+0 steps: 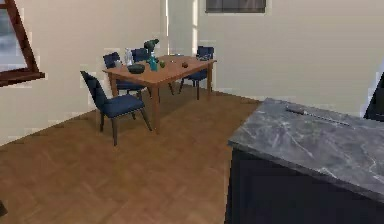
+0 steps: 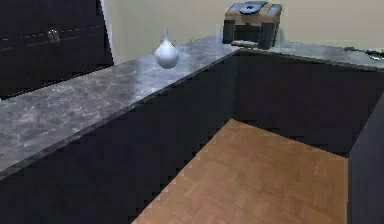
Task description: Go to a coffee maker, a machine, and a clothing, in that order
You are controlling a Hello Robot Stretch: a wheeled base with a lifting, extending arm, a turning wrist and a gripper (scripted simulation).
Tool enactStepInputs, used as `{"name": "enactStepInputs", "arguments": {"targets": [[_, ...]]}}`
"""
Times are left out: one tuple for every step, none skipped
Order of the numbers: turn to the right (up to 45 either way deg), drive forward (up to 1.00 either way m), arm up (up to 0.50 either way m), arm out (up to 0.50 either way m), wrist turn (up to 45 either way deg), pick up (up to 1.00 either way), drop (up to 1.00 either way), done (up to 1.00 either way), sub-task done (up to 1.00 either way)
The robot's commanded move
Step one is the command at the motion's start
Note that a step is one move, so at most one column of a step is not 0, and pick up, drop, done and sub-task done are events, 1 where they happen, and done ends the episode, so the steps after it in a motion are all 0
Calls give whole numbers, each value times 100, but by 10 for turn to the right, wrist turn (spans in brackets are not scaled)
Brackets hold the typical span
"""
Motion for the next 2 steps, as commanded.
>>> {"name": "enactStepInputs", "arguments": {"targets": [[330, 0, 0, 0, 0, 0, 0, 0, 0], [0, 5, 0, 0, 0, 0, 0, 0, 0]]}}
